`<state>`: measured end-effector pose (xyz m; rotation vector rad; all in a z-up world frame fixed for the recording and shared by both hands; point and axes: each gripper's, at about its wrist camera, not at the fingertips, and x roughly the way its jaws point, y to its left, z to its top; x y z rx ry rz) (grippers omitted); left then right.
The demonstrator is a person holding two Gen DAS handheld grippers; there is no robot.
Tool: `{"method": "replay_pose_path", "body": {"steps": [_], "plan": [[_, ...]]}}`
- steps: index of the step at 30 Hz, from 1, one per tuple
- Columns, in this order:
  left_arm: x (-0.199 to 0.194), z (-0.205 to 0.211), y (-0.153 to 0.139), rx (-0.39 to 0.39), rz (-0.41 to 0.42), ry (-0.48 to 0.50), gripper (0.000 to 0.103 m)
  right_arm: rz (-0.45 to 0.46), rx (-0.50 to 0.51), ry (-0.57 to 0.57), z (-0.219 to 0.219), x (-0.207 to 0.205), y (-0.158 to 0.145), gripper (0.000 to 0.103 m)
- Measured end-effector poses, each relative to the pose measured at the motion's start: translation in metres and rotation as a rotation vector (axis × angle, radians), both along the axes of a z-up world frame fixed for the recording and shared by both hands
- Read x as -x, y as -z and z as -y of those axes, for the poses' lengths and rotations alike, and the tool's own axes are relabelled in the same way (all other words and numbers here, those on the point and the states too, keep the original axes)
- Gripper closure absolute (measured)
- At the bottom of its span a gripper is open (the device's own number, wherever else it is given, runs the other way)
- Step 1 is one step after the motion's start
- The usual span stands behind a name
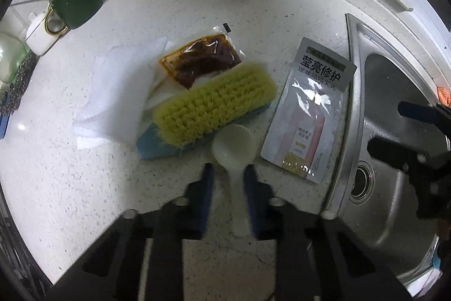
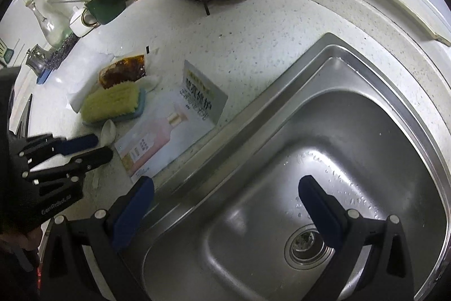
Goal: Collect trash
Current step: 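Grasp the white-pink sachet packet with the right gripper and lift it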
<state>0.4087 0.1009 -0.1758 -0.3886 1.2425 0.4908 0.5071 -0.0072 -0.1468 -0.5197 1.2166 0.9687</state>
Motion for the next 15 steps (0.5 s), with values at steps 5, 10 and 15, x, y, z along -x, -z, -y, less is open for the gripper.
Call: {"method": "replay_pose_path", "body": {"steps": [5,10,15], "plan": [[0.013,0.006,-0.003,0.011,0.01,-0.02,0.093,-0.016,-0.027,-0.039,-0.011,-0.008,-0.001,0.001],[0.03,0.004,-0.02,0.035,0.078,-0.058,0.093,-0.024,-0.058,-0.085,-0.025,-0.022,0.005,0.001],[0.041,-0.004,-0.028,0.009,0.085,-0.086,0.093,-0.003,-0.051,-0.149,-0.038,-0.024,0.012,0.01]]}}
